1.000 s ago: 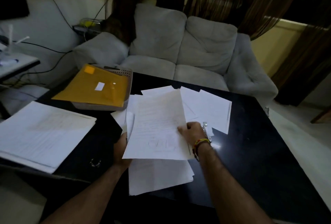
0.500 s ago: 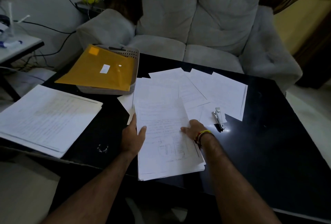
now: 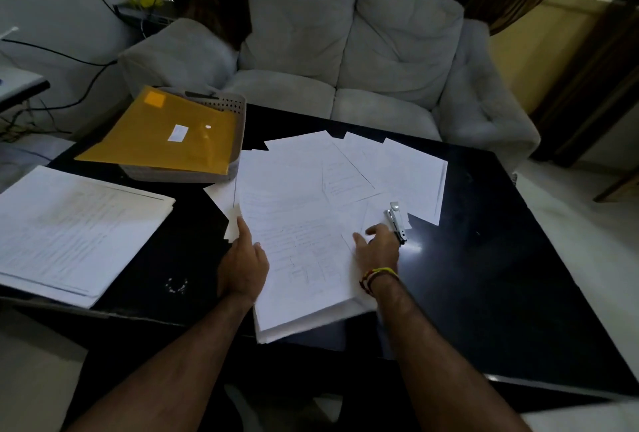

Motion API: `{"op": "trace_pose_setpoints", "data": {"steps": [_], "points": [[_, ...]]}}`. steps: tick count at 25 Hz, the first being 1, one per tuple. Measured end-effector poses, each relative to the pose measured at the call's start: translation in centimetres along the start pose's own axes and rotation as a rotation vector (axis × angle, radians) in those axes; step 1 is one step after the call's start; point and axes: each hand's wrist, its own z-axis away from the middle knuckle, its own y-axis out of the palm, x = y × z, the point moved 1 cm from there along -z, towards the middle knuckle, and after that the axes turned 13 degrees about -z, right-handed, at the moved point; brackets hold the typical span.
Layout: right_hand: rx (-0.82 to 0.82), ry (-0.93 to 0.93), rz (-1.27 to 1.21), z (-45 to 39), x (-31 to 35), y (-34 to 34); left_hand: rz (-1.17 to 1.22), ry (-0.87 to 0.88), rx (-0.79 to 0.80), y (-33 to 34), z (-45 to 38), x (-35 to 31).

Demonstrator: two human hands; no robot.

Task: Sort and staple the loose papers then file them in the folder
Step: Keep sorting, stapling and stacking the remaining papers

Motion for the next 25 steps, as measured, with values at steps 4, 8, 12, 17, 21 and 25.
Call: {"op": "trace_pose_setpoints", "data": {"steps": [4, 8, 12, 17, 21, 25], "points": [[-0.275, -0.113, 0.406, -2.9, -0.6, -2.0, -0.183, 0.055, -0.038, 0.7, 0.7, -1.6], [-0.251, -0.044, 0.406, -5.8, -1.6, -2.2, -0.293, 0.090, -0.035, 0.9, 0.7, -1.7], [-0.270, -0.071, 0.242, -5.8, -1.7, -1.8, -0.306, 0.107, -0.017, 1.0, 0.6, -2.1], [-0.355, 0.046, -0.124, -2.5, -1.3, -4.8, -0.287, 0.117, -0.034, 0.9, 1.0, -2.4], [-0.503, 0.236, -0.205, 0.8, -3.9, -8.7, -0.313, 0.155, -0.076, 0.8, 1.4, -2.4], [-0.455, 0.350, 0.000, 2.6, -5.8, -10.7, -0.296, 0.166, -0.070, 0.7, 1.5, -1.9]]}}
